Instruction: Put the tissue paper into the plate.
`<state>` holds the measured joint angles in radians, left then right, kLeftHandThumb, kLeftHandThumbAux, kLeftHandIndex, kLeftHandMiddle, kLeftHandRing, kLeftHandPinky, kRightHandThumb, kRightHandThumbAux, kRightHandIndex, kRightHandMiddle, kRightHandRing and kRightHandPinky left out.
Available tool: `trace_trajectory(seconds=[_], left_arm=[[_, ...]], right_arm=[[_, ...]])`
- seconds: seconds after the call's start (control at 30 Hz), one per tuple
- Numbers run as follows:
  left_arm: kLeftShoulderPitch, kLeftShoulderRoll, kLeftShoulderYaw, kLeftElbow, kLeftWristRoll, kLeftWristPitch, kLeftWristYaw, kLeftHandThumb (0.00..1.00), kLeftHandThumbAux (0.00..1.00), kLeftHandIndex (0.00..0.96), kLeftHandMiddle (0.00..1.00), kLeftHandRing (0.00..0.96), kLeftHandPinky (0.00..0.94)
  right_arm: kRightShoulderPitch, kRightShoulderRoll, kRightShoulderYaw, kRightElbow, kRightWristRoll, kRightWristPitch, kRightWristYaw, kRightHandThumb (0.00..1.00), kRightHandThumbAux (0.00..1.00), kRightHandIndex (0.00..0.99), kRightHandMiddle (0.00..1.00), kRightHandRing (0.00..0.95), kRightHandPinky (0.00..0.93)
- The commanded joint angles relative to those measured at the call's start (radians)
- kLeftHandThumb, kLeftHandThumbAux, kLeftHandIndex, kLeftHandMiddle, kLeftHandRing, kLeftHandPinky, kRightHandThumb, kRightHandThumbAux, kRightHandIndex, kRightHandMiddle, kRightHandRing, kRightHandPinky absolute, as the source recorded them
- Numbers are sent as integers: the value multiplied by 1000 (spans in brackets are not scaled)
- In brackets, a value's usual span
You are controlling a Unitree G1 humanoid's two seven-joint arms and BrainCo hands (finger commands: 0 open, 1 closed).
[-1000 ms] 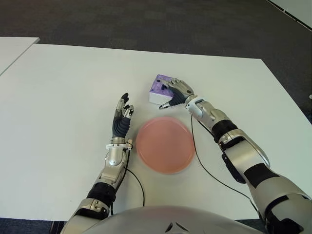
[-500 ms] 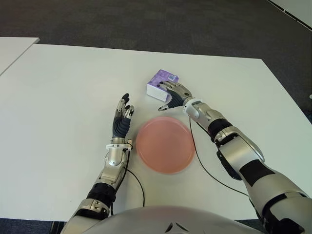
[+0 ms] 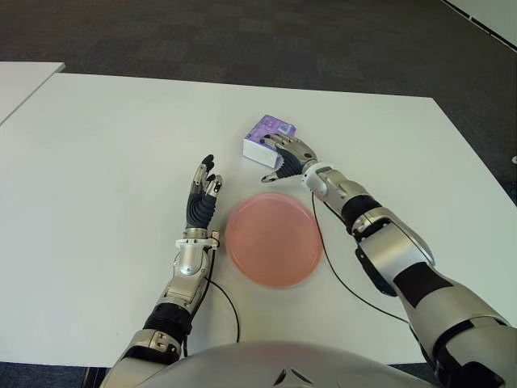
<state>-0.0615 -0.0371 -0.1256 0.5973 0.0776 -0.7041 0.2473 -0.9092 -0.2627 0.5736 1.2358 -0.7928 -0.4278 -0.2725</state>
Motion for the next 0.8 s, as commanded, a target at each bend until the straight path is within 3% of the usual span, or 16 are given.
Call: trace_trajectory(seconds=[0.03, 0.47, 0.8], left_arm=[[201, 46, 6, 178, 61, 18, 17, 0, 368, 0, 0, 0, 0], [191, 44, 10, 192, 59, 29, 19, 0, 360, 0, 0, 0, 0], [195, 44, 3, 172, 59, 41, 18, 0, 371, 0, 0, 0, 0]], right_arm=[[12, 15, 19, 28, -2, 19, 27, 149, 571, 0, 15, 0, 0], [37, -28, 13, 26, 3, 7, 38, 129, 579, 0, 28, 0, 0], [55, -102, -1, 4, 17, -23, 50, 136, 578, 6, 38, 0, 0]])
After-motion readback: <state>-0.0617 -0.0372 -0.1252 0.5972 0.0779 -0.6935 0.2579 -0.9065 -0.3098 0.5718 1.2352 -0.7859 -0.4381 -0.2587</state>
